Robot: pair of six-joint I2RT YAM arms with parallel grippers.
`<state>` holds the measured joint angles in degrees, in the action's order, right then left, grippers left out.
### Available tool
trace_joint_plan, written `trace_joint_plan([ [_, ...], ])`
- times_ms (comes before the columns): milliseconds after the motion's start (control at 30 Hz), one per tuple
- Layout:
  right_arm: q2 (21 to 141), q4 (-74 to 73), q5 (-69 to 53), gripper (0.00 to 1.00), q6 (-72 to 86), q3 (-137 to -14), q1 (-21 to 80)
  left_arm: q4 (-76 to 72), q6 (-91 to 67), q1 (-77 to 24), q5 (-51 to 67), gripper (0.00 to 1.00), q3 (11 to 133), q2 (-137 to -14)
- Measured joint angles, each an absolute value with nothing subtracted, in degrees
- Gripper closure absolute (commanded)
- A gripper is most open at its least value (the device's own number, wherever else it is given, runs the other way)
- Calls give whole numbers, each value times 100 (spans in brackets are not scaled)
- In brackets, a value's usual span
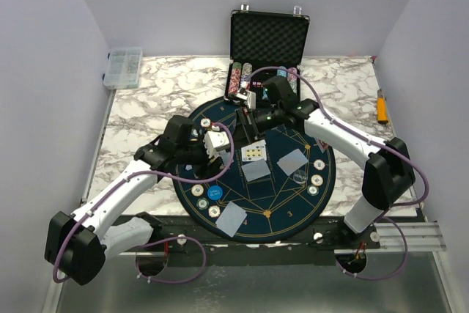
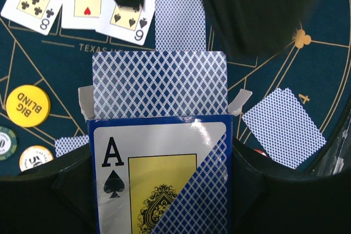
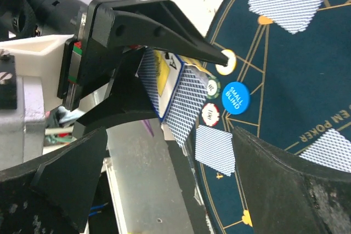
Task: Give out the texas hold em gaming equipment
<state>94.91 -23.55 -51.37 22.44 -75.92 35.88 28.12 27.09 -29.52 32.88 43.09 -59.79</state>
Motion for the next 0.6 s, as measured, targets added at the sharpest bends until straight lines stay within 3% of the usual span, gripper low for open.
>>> trace_joint_plan([
  [200, 9603, -2265, -5358, 16, 2248, -7489, 3872, 2685, 2683, -3094, 3288, 100, 4442, -6040],
  [400, 9867, -2263, -5356, 44, 2255, -7365, 3920, 2624, 2659, -3164, 3288, 100, 4462, -6042],
  [600, 9880, -2311, -5459, 52, 2377, -7244, 3656, 2622, 2668, -3164, 3227, 100, 4458, -5999],
])
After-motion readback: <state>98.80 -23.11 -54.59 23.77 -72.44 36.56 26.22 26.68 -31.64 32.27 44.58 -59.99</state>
